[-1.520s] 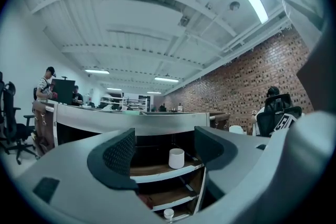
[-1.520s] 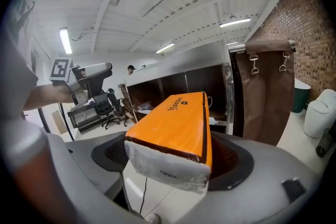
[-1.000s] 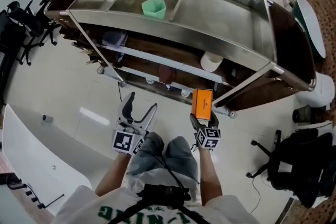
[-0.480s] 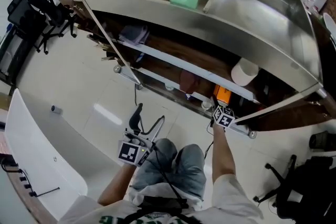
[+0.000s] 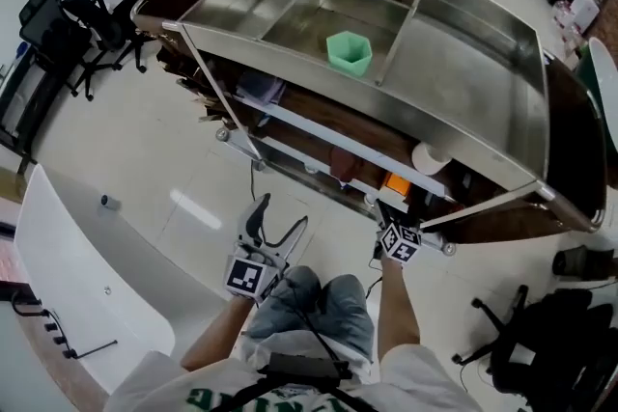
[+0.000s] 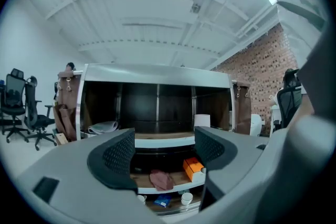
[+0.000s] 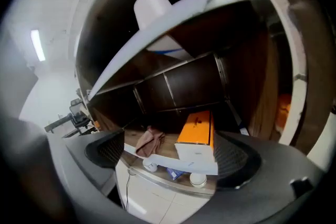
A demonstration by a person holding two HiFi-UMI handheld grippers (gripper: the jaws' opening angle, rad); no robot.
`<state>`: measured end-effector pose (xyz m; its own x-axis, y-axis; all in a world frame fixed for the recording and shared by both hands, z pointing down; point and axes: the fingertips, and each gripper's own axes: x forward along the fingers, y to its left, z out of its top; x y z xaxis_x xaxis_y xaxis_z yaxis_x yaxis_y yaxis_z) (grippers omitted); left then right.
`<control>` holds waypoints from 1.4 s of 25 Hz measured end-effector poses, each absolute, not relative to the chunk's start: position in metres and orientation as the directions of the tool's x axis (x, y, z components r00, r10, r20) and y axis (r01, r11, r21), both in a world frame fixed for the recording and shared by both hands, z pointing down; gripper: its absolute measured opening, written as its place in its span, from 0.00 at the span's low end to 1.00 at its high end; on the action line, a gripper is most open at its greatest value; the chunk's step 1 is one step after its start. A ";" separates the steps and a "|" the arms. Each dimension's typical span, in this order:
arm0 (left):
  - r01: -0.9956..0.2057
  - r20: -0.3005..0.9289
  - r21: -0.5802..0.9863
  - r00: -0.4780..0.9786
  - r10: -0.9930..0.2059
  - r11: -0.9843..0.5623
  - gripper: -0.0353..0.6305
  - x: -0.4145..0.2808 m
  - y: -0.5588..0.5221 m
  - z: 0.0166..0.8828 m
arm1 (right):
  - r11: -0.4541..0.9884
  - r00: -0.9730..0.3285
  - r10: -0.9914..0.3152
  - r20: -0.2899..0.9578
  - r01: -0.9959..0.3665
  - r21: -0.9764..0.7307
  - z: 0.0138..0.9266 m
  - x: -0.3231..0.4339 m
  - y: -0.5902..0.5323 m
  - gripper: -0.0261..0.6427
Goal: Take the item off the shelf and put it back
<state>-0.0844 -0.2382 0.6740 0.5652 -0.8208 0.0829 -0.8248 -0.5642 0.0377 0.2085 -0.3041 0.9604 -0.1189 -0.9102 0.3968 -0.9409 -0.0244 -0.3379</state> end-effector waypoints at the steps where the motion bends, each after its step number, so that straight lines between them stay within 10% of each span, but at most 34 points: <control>1: -0.819 0.082 0.044 0.573 -0.815 -0.572 0.56 -0.080 -0.239 0.660 | -0.009 -0.128 -0.912 0.390 -0.943 -0.333 0.940 0.202 -0.290 0.87; 19: -0.732 -0.040 0.035 0.679 -0.733 -0.680 0.56 -0.065 -0.213 0.445 | 0.108 -0.106 -0.994 -0.021 -0.986 -0.128 0.509 0.161 -0.148 0.82; 35: -0.729 -0.080 -0.027 0.684 -0.725 -0.684 0.56 -0.087 -0.174 0.426 | 0.148 -0.149 -0.984 -0.096 -0.989 0.015 0.410 0.126 -0.126 0.80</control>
<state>-0.0869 -0.1736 0.4256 0.6837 -0.7254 -0.0796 -0.7289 -0.6841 -0.0266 0.1264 -0.1263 0.4101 -0.1489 -0.9842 -0.0961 -0.9889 0.1481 0.0154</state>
